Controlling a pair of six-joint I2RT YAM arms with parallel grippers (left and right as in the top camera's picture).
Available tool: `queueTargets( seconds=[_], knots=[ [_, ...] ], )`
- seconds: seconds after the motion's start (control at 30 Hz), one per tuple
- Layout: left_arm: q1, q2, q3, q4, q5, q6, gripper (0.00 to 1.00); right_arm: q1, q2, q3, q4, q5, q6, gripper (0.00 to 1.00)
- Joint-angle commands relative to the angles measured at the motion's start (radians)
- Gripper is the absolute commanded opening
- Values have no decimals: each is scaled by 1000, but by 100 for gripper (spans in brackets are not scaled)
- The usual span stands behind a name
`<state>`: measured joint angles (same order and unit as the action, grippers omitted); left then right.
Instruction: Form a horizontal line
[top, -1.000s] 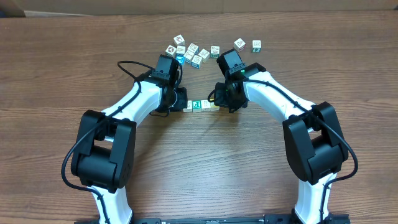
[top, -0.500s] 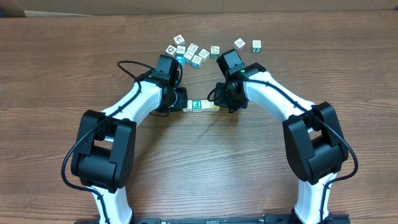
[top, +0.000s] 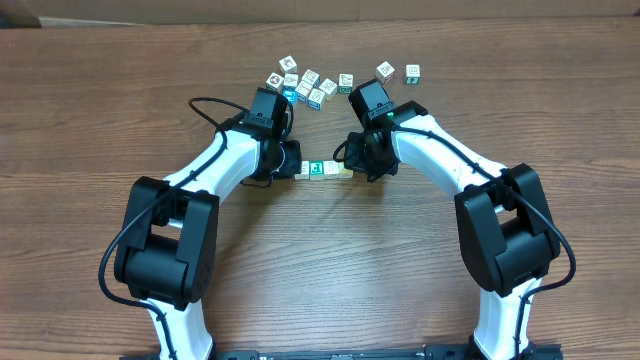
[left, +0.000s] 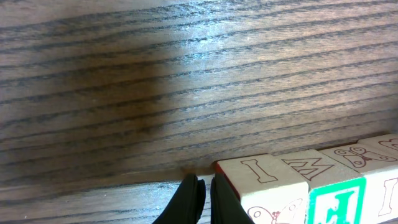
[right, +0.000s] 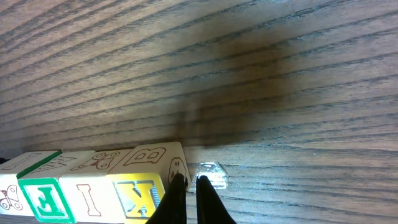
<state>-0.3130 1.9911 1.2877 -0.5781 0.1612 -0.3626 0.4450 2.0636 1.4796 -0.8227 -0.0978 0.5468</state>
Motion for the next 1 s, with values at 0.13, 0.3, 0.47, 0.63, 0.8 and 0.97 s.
queueTargets(
  seconds=[0.13,0.3,0.47,0.63,0.8,0.97],
  knots=[
    [-11,10,5,11,15,19,7,-1,-19,-3,9,-10,8,4],
    [-11,10,5,18,15,19,8,-1,-19,-3,10,-10,34,4],
    [-11,10,5,18,15,19,8,-1,-19,-3,10,-9,33,4],
    [-11,10,5,18,13,19,9,-1,-19,-3,10,-9,33,4],
    [-11,10,5,17,12,19,9,-1,-19,-3,10,-9,33,4],
    [-10,10,5,13,12,19,4,-1,-19,-3,10,-9,33,4]
  ],
)
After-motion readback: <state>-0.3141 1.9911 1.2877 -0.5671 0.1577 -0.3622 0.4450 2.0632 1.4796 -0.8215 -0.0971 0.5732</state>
